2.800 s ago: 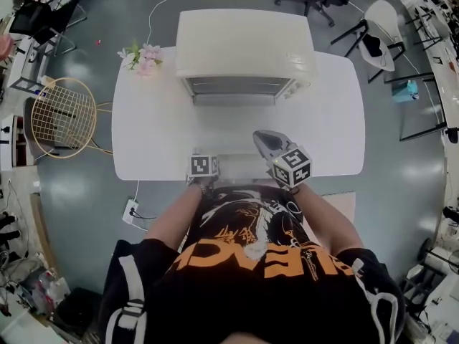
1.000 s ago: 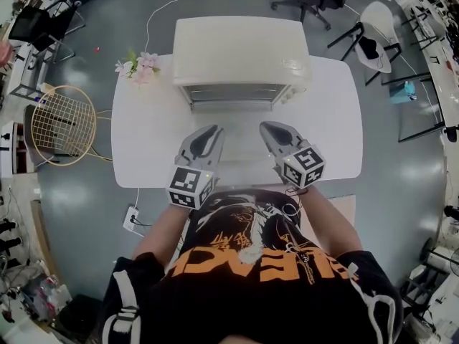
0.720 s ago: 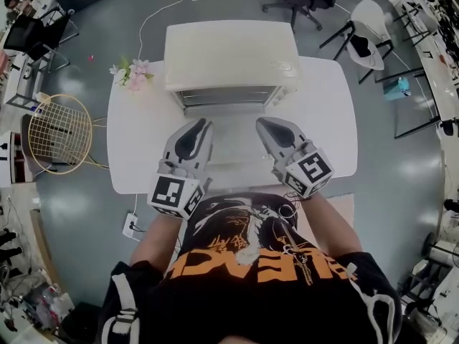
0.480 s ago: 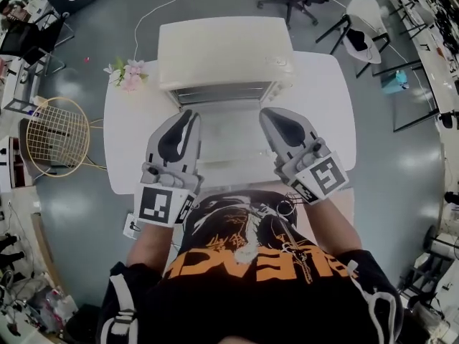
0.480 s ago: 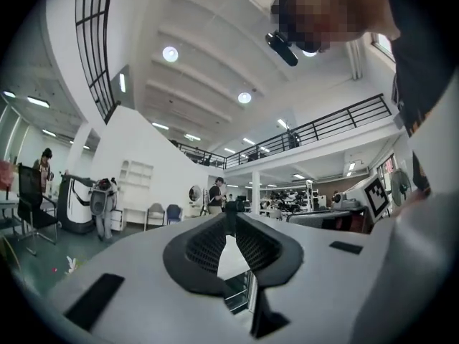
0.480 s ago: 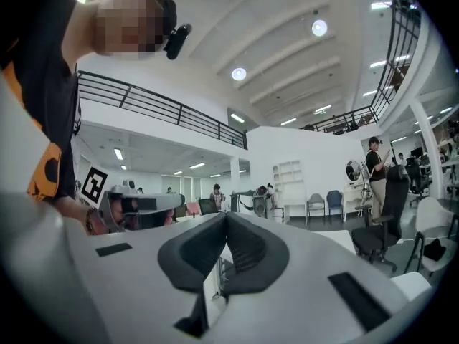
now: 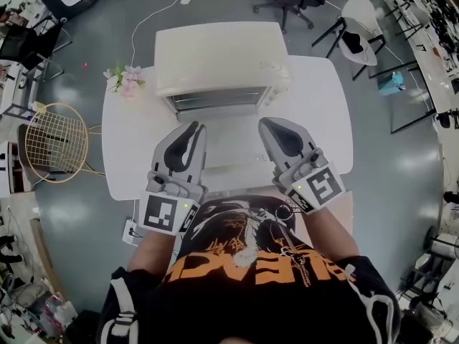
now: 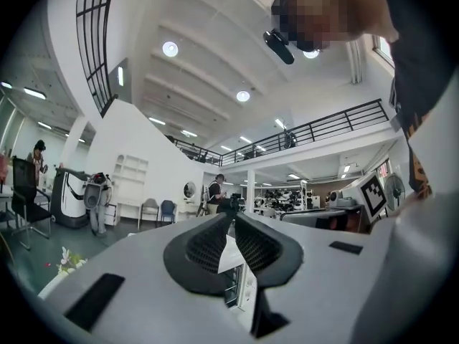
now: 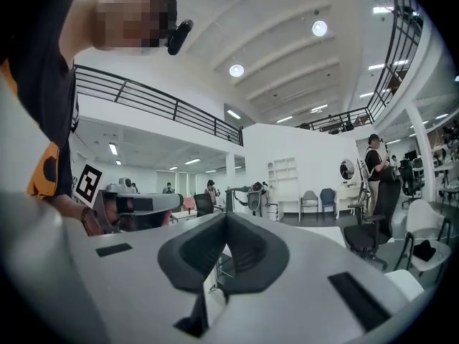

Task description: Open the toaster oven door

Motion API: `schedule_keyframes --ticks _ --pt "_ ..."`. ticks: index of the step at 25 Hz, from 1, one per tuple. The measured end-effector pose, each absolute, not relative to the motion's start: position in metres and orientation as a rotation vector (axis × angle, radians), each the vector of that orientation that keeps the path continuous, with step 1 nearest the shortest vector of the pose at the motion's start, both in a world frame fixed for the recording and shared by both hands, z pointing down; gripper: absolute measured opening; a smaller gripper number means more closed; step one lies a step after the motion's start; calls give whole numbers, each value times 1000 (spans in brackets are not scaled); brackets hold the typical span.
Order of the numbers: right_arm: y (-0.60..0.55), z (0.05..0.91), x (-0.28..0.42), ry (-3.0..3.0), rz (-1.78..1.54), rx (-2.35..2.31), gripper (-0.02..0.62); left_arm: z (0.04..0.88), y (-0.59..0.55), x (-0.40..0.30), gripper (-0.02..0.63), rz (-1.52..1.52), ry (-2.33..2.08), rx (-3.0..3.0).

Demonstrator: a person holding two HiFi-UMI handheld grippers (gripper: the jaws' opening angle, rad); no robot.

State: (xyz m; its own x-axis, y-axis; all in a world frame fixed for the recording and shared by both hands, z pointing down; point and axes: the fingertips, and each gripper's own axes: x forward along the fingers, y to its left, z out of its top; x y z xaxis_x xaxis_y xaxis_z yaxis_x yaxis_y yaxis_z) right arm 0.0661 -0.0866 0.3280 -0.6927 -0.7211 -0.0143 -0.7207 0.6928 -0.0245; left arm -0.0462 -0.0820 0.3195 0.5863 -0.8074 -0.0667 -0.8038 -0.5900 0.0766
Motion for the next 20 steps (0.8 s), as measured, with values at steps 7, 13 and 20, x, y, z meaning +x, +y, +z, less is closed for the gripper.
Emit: schedule_keyframes --ticks 7,13,20 --pt "-69 335 52 2854 -82 -1205 14 328 -62 -56 55 -53 -1399 2752" --pt "-64 315 62 2856 -6 -1208 14 306 -56 -46 54 -125 -1383 2794" --pt "-83 306 57 2875 -7 -1203 14 299 -74 -51 51 -77 -1393 2768"
